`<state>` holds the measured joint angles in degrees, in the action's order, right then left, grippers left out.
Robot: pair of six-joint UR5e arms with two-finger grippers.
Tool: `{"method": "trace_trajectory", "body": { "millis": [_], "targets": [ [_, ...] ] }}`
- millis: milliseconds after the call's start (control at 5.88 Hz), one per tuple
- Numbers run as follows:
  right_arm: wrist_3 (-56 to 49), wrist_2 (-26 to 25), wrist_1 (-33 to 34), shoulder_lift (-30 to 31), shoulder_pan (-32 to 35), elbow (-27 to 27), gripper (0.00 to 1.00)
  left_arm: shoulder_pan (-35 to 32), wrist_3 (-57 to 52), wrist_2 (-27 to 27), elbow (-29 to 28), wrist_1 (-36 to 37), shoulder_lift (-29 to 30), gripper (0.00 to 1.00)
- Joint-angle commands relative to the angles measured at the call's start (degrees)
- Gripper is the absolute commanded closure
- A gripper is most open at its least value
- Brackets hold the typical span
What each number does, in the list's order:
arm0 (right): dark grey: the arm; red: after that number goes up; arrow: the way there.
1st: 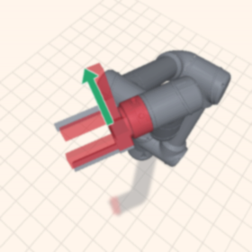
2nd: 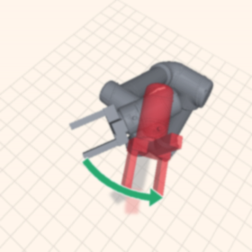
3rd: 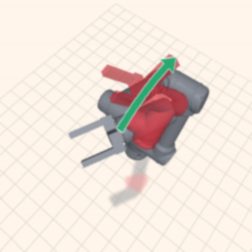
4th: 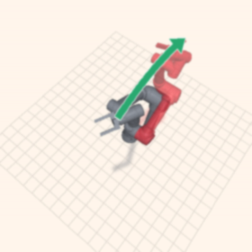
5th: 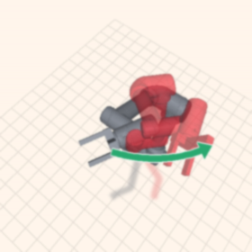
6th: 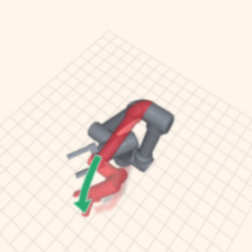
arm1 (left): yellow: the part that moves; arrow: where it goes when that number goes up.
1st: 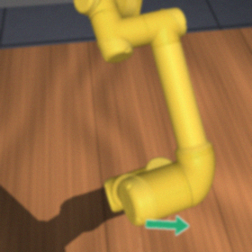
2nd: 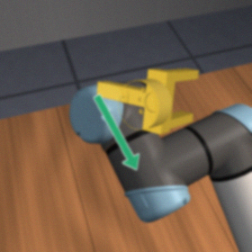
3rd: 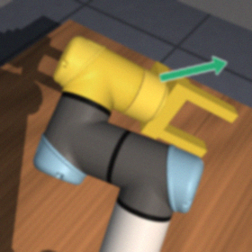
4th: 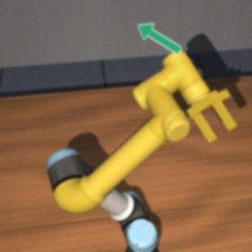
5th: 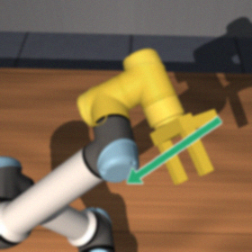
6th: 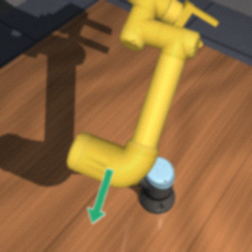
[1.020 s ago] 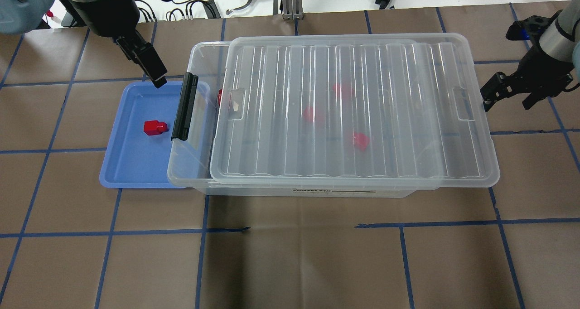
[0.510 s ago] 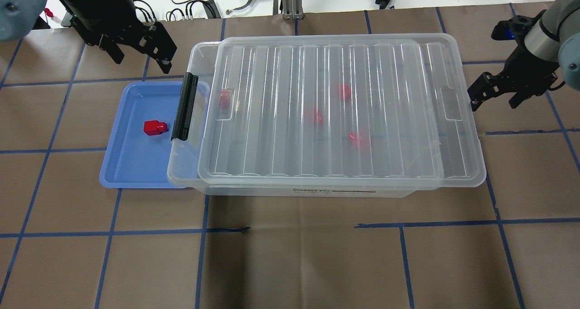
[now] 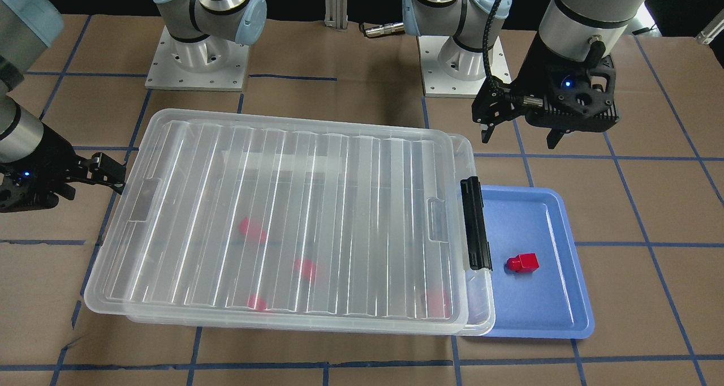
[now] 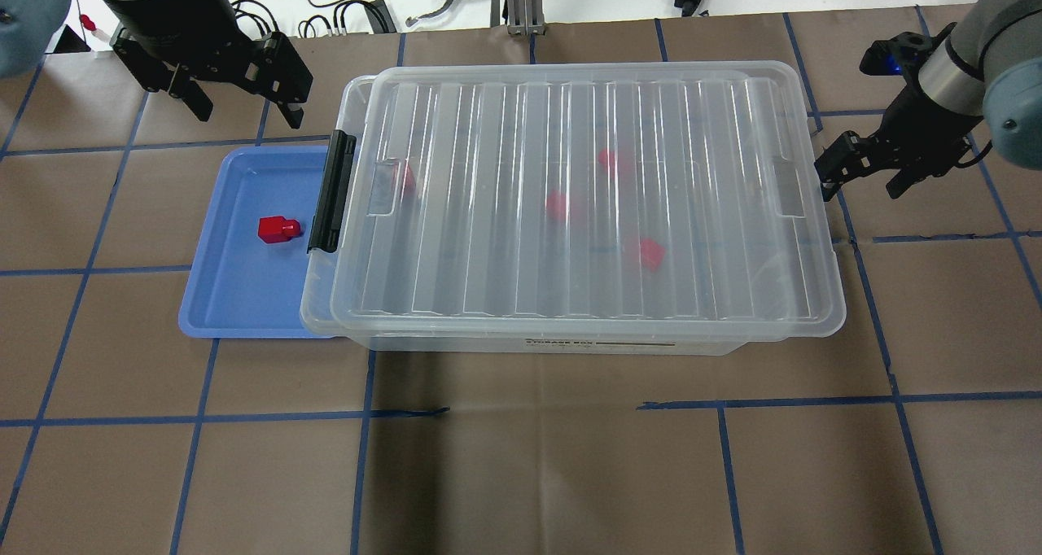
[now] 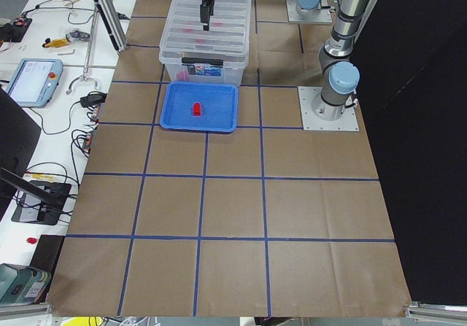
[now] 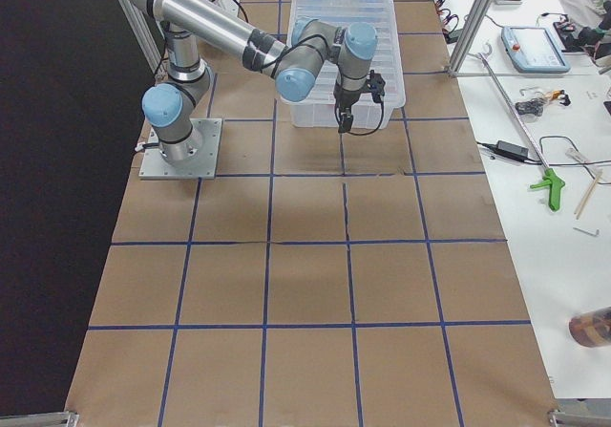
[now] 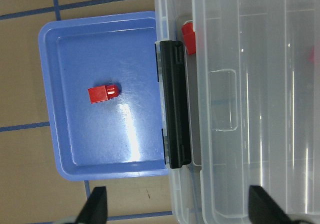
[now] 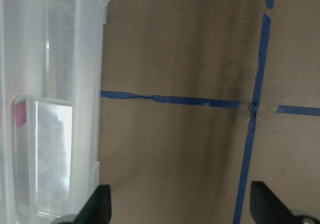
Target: Place red block in blue tray from box
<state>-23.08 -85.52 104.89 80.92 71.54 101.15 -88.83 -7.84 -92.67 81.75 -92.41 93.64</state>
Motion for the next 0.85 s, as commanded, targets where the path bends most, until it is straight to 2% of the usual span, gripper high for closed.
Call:
{"method": "trace_trajectory", "body": {
  "millis": [0, 340, 510, 680],
  "targets": [
    [0.8, 0.2, 0.1, -0.1, 1.9, 0.1, 0.00, 0.5, -0.2, 0.1, 5.3, 0.4, -4.7, 0.02],
    [0.9, -1.0, 0.1, 1.5, 1.8, -2.4, 0.00, 0.7, -0.7, 0.5, 5.4, 1.5, -4.5, 0.02],
    [1.2, -1.0, -3.3, 3.8, 1.9, -5.2, 0.00, 0.6, 0.5, 5.6, 5.2, 0.9, -4.2, 0.02],
    [5.1, -0.8, -8.9, 5.0, 2.5, -8.7, 0.00, 0.6, 0.2, 7.1, 5.1, 0.9, -3.9, 0.02]
  ]
}}
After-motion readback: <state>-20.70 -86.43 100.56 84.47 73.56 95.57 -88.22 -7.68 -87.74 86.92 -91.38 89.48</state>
